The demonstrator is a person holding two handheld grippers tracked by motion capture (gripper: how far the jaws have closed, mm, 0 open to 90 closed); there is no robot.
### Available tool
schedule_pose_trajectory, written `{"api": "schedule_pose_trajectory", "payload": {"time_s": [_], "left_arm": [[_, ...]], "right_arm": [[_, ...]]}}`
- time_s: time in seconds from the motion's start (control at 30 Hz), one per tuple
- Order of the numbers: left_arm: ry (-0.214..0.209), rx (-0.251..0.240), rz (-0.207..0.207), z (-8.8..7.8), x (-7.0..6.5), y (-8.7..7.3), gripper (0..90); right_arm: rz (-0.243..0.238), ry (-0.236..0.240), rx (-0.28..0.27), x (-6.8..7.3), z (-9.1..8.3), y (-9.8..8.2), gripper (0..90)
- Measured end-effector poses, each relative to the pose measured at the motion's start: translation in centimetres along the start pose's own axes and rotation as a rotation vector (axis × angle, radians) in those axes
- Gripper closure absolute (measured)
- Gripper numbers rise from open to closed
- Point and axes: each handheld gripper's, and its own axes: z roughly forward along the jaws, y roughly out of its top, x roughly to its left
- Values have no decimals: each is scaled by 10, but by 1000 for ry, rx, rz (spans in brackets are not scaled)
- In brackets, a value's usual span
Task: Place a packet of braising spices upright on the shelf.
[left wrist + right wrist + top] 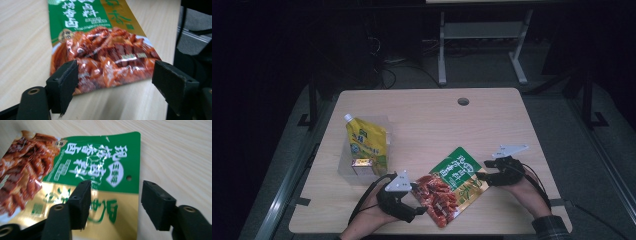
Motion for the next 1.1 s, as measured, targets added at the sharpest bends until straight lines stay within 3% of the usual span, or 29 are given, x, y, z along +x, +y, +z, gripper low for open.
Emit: {"api": "schedule_pose_trajectory", "payload": {"time_s": [0.27, 0.47, 0.7, 0.87, 1.03, 1.1], "left_arm": [[31, 30, -3, 24, 11, 19, 137], [48, 58, -10, 46, 21, 27, 137], [84, 78, -24, 65, 35, 33, 139], [77, 130, -24, 76, 43, 34, 149], [65, 128, -35, 77, 45, 33, 150], [57, 102, -53, 78, 45, 30, 146]], "right_arm": [[-6, -37, -6, 14, -20, -33, 286], [3, -36, -24, 22, -31, -46, 254], [3, -37, -58, 20, -35, -49, 234], [-4, -48, -68, 19, -35, -49, 232], [-5, -48, -83, 19, -37, -49, 232], [-4, -50, -85, 18, -37, -49, 232]]}}
